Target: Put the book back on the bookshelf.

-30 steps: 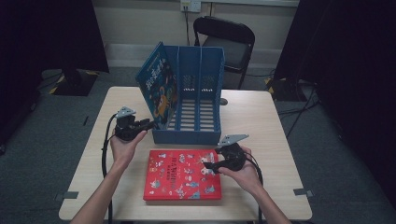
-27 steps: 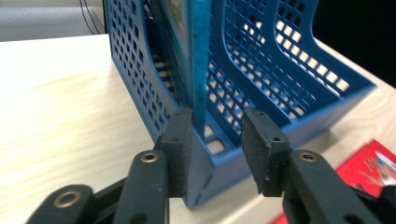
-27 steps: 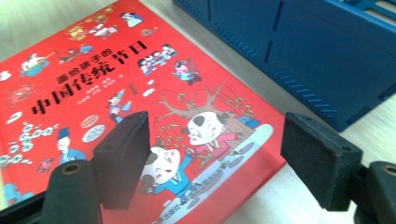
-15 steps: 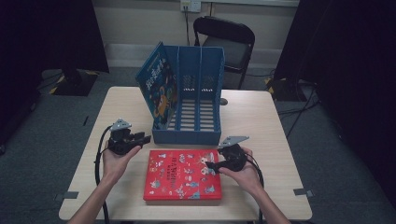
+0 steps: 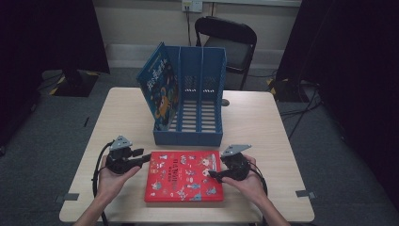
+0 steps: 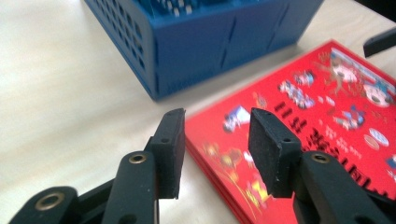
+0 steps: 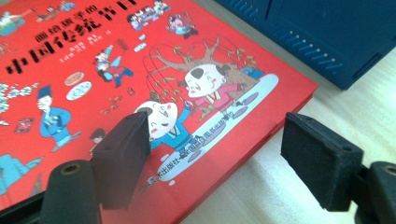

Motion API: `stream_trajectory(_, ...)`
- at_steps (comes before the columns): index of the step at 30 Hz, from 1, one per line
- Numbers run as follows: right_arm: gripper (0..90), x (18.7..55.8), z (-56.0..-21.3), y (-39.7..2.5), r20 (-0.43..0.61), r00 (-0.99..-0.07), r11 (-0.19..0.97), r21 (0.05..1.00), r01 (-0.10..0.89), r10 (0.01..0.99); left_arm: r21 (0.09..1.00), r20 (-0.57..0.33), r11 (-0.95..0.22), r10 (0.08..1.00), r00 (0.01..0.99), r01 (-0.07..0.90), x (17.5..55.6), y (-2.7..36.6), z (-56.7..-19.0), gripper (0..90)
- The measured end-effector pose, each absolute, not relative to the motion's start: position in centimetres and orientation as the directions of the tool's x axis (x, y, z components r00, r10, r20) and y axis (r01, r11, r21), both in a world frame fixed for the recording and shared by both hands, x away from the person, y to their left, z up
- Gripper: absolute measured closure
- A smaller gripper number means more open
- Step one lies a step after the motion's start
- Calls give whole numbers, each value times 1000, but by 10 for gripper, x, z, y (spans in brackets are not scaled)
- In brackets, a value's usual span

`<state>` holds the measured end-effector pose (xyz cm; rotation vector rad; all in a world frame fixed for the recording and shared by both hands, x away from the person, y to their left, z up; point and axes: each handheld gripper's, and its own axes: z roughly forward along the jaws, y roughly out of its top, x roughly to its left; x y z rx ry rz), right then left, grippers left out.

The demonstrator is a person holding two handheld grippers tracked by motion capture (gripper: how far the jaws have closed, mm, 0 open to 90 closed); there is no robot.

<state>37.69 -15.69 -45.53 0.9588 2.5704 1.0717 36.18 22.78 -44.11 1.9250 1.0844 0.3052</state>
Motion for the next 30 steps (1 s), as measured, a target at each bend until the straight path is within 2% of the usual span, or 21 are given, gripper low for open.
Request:
stream_trajectory(3, 223, 378, -457, -157, 75, -771, 520, 696, 495, 633, 771, -185, -268, 773, 607, 577, 358, 224, -450, 561)
stream_trajectory(10, 202, 380, -462, -155, 97, -765, 493, 711, 501, 636, 759, -193, -276, 770, 608, 590, 355, 219, -457, 524)
stream_trajectory(13, 197, 378, -462, -154, 94, -763, 492, 713, 499, 639, 733, -236, -258, 771, 592, 629, 355, 216, -464, 516)
stream_trajectory(14, 196, 377, -463, -154, 92, -761, 488, 717, 498, 642, 721, -225, -271, 779, 585, 638, 355, 214, -467, 505)
stream_trajectory(20, 198, 375, -463, -154, 95, -760, 484, 718, 499, 643, 730, -214, -285, 768, 604, 621, 354, 210, -470, 493)
stream_trajectory(30, 315, 366, -458, -155, 73, -752, 494, 712, 499, 655, 744, -219, -274, 762, 610, 610, 355, 212, -472, 521)
